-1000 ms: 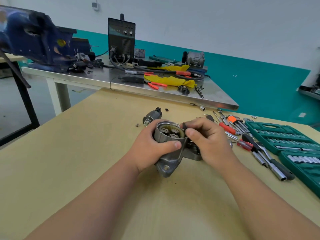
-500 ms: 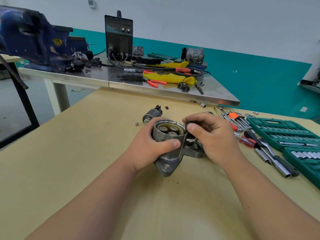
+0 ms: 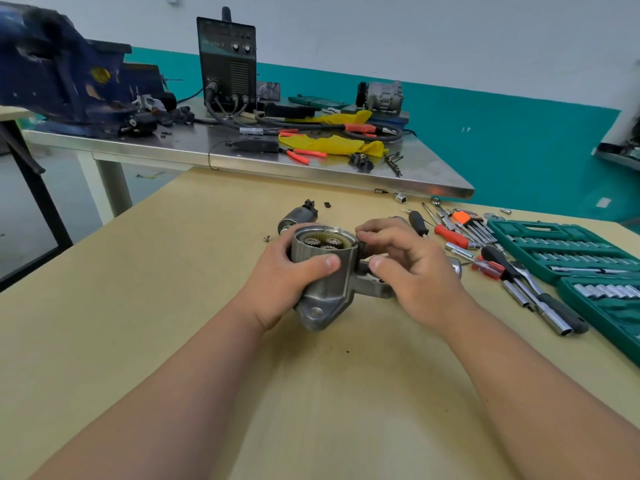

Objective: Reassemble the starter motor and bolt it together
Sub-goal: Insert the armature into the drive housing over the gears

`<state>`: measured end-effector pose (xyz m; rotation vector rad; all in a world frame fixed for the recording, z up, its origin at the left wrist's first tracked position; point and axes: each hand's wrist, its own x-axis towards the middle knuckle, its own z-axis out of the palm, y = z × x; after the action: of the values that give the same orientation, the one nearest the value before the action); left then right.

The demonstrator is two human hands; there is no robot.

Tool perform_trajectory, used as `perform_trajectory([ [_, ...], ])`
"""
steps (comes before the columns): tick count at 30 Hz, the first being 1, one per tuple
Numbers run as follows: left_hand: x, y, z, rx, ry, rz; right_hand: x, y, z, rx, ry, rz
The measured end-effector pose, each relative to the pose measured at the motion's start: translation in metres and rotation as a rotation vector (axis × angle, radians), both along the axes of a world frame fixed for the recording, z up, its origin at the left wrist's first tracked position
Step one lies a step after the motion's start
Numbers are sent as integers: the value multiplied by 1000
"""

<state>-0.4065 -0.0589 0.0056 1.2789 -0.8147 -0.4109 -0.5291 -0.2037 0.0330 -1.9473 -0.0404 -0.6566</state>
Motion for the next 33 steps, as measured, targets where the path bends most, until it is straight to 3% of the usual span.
perform_trajectory([
  [5,0,2,2,5,30,13,-9,1,2,-76,180,-83],
  [10,-4,6,2,-20,-28,51,-4,5,11,394,408,-32],
  [14,-6,5,2,-24,-95,64,1,4,21,411,616,7],
  [23,-4,5,1,-39,-167,67,10,4,25,351,656,-71],
  [33,-1,5,-4,-18,-154,73,12,4,20,421,646,-90],
])
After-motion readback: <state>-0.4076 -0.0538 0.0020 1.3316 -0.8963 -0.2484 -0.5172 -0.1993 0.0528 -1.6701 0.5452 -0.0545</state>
